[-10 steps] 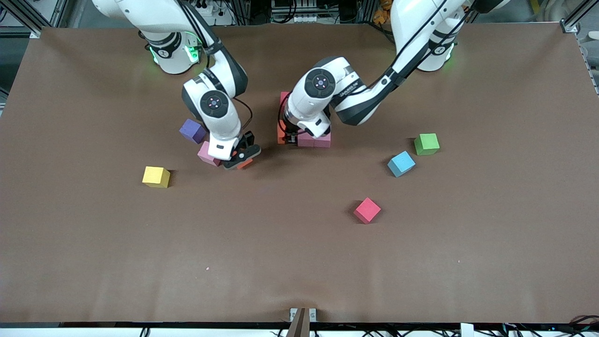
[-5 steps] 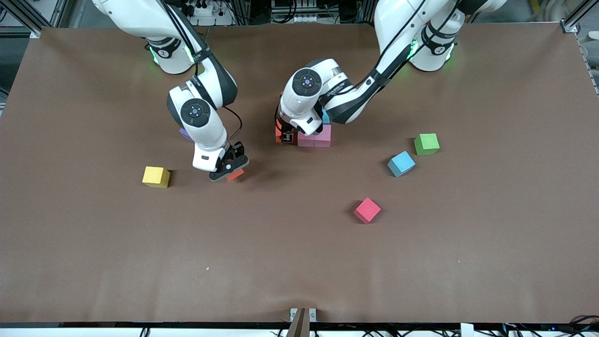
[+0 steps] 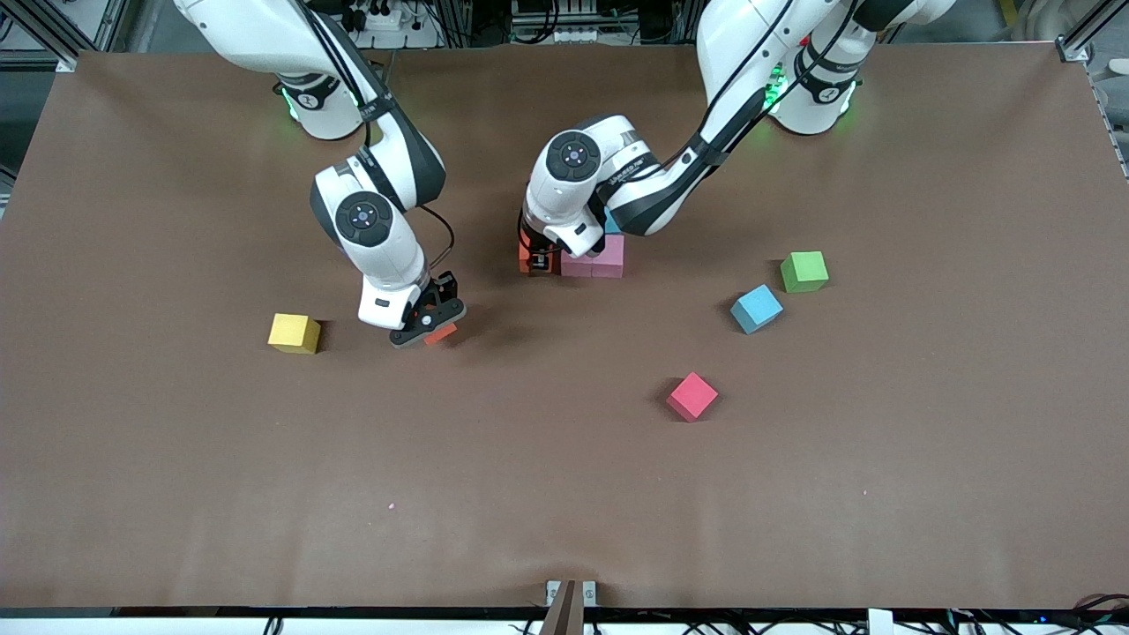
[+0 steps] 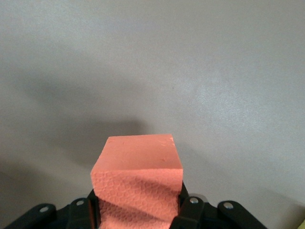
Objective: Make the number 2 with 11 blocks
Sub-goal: 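Grasp the orange cube with the right gripper and open the left gripper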
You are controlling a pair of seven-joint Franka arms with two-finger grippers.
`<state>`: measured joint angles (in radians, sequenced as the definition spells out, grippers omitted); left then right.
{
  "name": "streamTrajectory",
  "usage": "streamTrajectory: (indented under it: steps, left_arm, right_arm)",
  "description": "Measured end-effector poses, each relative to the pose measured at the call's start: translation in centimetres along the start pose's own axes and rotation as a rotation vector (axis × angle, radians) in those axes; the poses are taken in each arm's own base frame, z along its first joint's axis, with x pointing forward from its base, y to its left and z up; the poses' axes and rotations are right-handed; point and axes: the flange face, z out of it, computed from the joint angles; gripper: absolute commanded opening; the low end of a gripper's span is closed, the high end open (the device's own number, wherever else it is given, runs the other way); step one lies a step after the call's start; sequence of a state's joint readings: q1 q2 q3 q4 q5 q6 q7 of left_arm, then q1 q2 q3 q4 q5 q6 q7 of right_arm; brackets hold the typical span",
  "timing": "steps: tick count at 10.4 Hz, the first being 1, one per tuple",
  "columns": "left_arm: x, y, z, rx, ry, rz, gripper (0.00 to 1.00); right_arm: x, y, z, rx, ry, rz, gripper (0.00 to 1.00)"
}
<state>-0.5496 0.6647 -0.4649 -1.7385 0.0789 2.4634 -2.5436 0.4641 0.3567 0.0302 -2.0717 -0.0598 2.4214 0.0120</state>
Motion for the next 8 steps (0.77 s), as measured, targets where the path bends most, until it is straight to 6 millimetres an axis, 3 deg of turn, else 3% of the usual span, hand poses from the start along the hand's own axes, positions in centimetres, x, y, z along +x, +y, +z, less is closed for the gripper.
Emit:
streamTrajectory:
  steps: [8]
  left_arm:
    - [0.7,-1.2,2.1,0.013,0.02,0.012,0.27]
  right_arm:
    - [0.0,-0.1,0.2,0.001,-0.011,-0.002,0.26]
